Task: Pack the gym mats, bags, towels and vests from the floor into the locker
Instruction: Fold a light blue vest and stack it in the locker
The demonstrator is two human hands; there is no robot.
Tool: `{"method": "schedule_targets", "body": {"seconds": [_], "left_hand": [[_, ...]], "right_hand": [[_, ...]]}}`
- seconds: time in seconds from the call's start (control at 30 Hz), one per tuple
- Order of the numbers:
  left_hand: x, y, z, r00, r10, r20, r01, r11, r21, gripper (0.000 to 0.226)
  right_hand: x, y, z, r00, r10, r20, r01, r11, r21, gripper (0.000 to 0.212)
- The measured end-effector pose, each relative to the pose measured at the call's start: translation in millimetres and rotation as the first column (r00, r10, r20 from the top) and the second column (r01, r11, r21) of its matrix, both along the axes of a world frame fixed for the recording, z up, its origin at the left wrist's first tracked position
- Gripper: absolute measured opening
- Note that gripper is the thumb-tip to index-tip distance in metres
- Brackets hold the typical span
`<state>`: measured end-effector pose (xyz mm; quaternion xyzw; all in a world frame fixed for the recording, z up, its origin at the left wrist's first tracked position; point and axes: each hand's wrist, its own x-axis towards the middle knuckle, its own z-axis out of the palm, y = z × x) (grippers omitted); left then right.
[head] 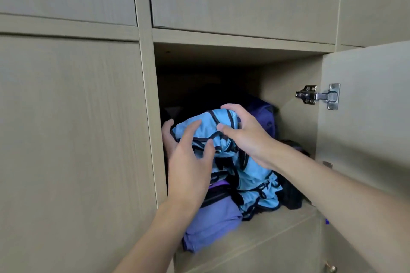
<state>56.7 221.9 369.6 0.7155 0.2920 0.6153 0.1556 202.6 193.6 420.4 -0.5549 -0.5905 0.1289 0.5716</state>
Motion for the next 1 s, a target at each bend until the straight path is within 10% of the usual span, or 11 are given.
{"method": "schedule_targets", "body": {"seconds": [0.07, 0.2, 0.53, 1.0], "left_hand": [[6.8, 6.9, -8.0, 0.997, 0.075, -0.009, -0.075, 0.997, -0.031, 0.044], [18.0, 21.0, -31.3, 0.972, 0.217, -0.086, -0.226, 0.966, -0.123, 0.047], [31.9, 60.3, -57.2, 0.689, 0.634, -0.351, -0.590, 0.772, 0.236, 0.060], [38.9, 75.8, -87.1, 0.715, 0.656, -0.243, -0.649, 0.751, 0.118, 0.053]], "right_hand": [[5.9, 15.7, -6.4, 0.974, -0.054, 0.220, 0.063, 0.997, -0.037, 0.042], [18.2, 34.4, -23.2, 0.643, -0.205, 0.738, 0.324, 0.946, -0.020, 0.054], [41.4, 59.6, -49.3, 0.482, -0.108, 0.869, 0.253, 0.967, -0.020, 0.082], [31.4, 103.4, -71.1, 0.502, -0.015, 0.865, 0.199, 0.975, -0.099, 0.073]]}}
